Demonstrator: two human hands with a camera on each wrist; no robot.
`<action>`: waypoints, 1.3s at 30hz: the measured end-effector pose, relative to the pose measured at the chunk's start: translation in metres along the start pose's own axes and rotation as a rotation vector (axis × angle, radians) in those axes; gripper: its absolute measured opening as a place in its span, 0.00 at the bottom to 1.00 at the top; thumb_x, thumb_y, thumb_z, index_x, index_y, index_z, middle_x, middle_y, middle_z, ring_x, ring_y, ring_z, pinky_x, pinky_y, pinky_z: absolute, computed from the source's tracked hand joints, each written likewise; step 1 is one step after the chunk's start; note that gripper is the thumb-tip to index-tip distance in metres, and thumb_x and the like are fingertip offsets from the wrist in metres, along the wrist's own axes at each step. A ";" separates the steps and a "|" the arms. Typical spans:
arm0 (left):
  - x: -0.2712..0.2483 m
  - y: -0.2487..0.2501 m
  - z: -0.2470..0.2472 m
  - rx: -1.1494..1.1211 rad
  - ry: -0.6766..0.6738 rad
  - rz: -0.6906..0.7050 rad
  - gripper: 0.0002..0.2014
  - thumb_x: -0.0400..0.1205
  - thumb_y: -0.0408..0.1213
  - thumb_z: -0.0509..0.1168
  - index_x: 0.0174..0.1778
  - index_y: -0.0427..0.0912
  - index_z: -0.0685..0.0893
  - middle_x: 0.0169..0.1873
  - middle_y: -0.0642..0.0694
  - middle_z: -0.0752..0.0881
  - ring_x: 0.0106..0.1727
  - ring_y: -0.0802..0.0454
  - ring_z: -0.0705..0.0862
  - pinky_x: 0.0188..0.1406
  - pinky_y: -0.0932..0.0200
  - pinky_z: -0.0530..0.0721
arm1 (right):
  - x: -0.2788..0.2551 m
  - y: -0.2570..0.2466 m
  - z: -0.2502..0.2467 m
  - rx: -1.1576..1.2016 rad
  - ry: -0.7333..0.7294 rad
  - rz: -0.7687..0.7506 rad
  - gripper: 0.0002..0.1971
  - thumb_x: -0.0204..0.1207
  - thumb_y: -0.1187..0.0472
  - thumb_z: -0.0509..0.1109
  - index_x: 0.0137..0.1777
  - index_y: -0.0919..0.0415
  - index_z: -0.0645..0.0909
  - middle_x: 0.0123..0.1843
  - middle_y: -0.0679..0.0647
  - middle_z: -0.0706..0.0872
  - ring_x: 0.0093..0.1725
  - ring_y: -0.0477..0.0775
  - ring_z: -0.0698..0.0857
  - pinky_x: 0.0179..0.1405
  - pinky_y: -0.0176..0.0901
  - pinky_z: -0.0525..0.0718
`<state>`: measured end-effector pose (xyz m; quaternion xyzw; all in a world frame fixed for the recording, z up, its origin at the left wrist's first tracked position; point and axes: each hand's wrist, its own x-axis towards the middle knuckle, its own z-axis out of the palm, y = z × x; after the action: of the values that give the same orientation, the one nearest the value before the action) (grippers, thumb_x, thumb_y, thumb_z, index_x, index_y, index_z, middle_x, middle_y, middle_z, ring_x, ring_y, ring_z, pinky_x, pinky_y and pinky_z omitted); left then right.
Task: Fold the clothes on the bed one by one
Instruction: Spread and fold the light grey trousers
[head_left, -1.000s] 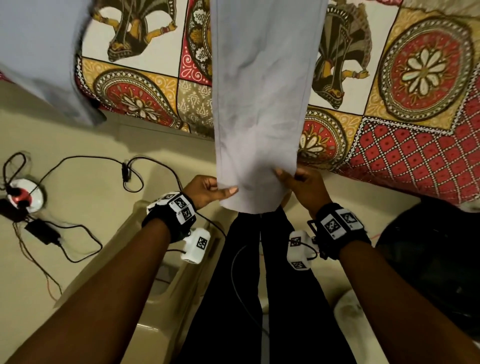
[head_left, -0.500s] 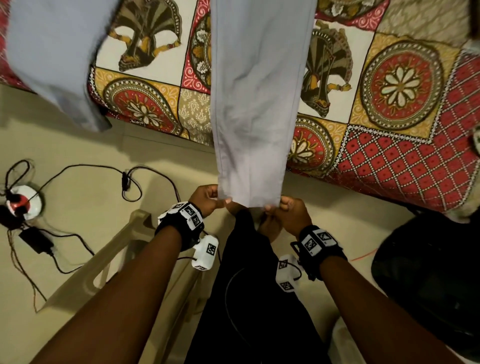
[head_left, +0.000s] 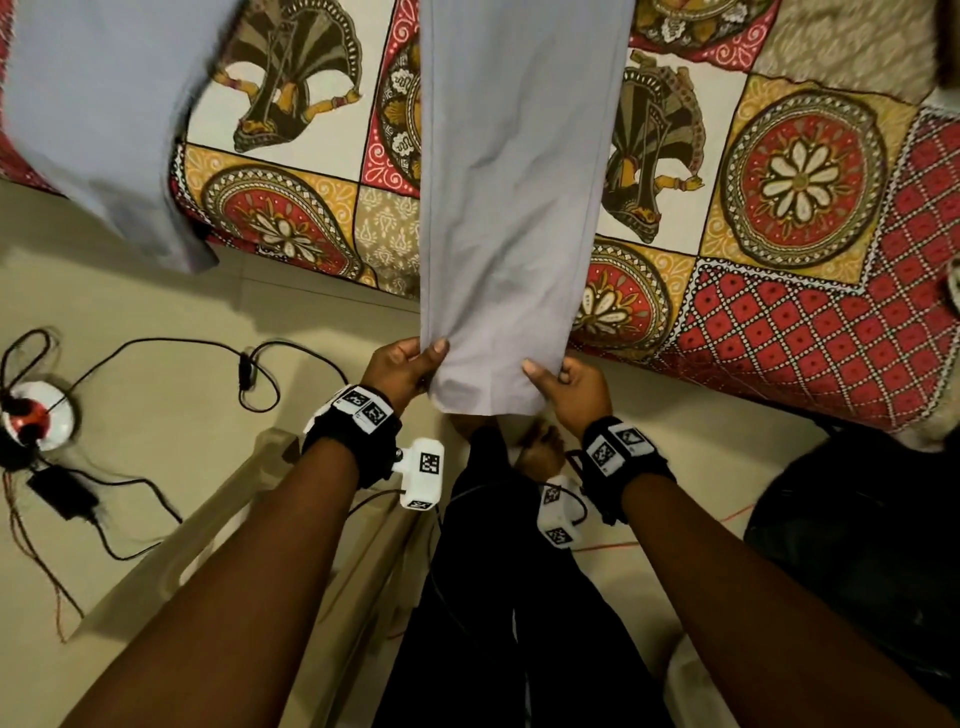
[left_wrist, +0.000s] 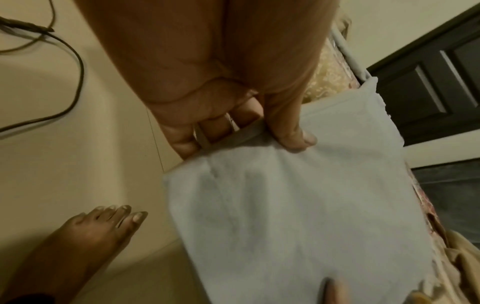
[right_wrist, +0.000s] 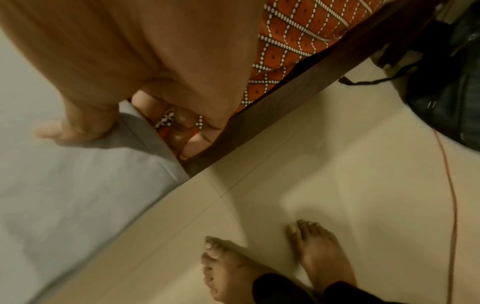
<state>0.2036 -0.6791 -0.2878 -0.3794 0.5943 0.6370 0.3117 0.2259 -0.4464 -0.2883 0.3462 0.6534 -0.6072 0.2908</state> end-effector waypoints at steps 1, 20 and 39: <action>0.003 0.002 0.000 0.030 -0.003 0.003 0.07 0.80 0.39 0.75 0.51 0.41 0.90 0.42 0.49 0.93 0.48 0.44 0.88 0.55 0.49 0.88 | 0.001 0.005 -0.003 -0.024 -0.020 0.005 0.06 0.77 0.63 0.79 0.53 0.58 0.88 0.53 0.56 0.92 0.45 0.43 0.91 0.53 0.43 0.90; 0.020 0.116 0.046 1.340 0.172 1.045 0.26 0.87 0.39 0.56 0.84 0.41 0.68 0.84 0.43 0.66 0.86 0.44 0.61 0.82 0.45 0.63 | 0.054 -0.133 0.034 -1.235 0.094 -0.873 0.28 0.89 0.53 0.53 0.86 0.65 0.65 0.87 0.61 0.66 0.87 0.61 0.64 0.84 0.61 0.66; 0.071 0.187 0.029 1.640 0.073 0.829 0.34 0.88 0.58 0.42 0.89 0.46 0.48 0.88 0.49 0.48 0.88 0.48 0.45 0.86 0.42 0.50 | 0.101 -0.198 0.032 -1.364 -0.001 -0.830 0.34 0.89 0.46 0.49 0.90 0.64 0.50 0.91 0.60 0.50 0.90 0.58 0.47 0.89 0.61 0.50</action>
<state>0.0047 -0.6728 -0.2508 0.1839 0.9579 0.0641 0.2109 0.0054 -0.4726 -0.2548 -0.1796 0.9563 -0.1325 0.1890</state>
